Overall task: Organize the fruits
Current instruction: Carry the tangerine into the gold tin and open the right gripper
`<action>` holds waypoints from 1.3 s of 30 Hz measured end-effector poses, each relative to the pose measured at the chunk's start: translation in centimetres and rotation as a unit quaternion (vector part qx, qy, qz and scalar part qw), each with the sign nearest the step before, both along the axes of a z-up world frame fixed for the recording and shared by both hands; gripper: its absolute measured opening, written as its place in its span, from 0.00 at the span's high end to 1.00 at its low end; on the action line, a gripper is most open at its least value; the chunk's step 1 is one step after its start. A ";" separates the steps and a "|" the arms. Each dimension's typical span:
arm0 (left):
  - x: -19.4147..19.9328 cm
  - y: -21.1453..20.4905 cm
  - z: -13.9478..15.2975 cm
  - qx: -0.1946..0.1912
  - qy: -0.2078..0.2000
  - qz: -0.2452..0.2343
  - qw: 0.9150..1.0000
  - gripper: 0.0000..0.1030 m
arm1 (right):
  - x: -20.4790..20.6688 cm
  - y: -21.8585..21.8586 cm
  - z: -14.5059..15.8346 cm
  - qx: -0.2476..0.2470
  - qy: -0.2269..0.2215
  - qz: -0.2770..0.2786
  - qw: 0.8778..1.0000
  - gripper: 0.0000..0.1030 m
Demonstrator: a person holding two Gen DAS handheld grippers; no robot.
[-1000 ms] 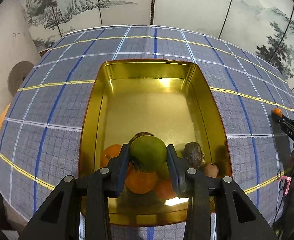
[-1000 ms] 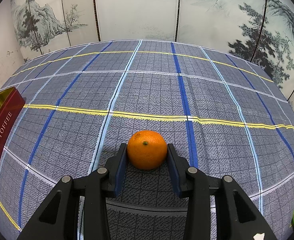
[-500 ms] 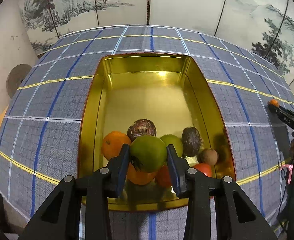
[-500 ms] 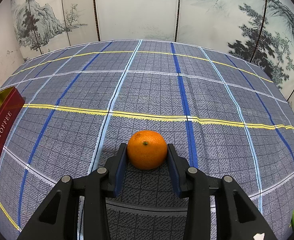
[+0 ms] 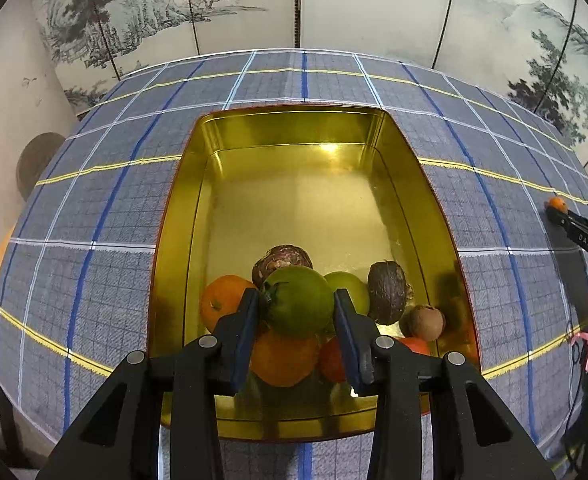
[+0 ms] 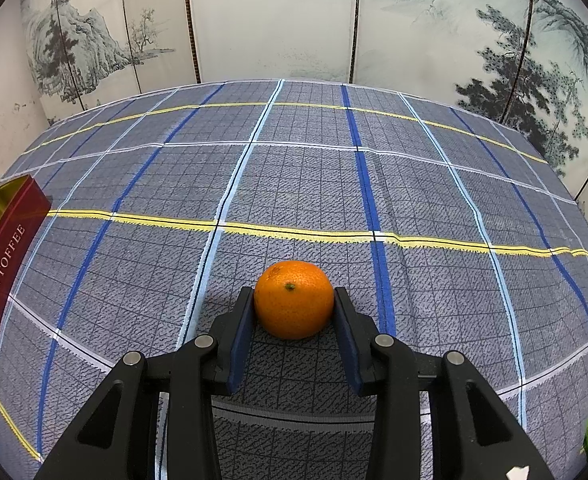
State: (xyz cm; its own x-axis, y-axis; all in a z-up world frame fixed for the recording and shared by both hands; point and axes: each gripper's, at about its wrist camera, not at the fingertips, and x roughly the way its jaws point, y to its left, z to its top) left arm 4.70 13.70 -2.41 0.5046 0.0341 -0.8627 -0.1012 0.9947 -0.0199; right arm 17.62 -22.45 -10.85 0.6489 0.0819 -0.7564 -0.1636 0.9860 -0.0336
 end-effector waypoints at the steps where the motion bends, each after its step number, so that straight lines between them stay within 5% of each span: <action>1: 0.0 0.0 0.0 0.001 -0.001 0.001 1.000 0.62 | 0.0 0.0 0.0 0.000 0.000 0.000 1.000 0.65; 20: -1.7 0.1 1.0 -0.006 -0.043 0.018 0.999 0.52 | -0.8 0.4 0.1 0.001 0.002 -0.003 1.000 0.67; 39: -4.2 -0.5 1.5 0.000 -0.060 0.036 0.998 0.47 | -5.0 6.5 2.8 0.018 -0.010 0.082 0.996 0.67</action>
State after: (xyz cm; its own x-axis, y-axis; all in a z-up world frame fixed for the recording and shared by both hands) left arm 0.53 13.19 -0.89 0.6012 0.0745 -0.7956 -0.1689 0.9850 -0.0354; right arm 12.60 -15.98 -8.06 0.6400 0.2143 -0.7379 -0.3216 0.9469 -0.0039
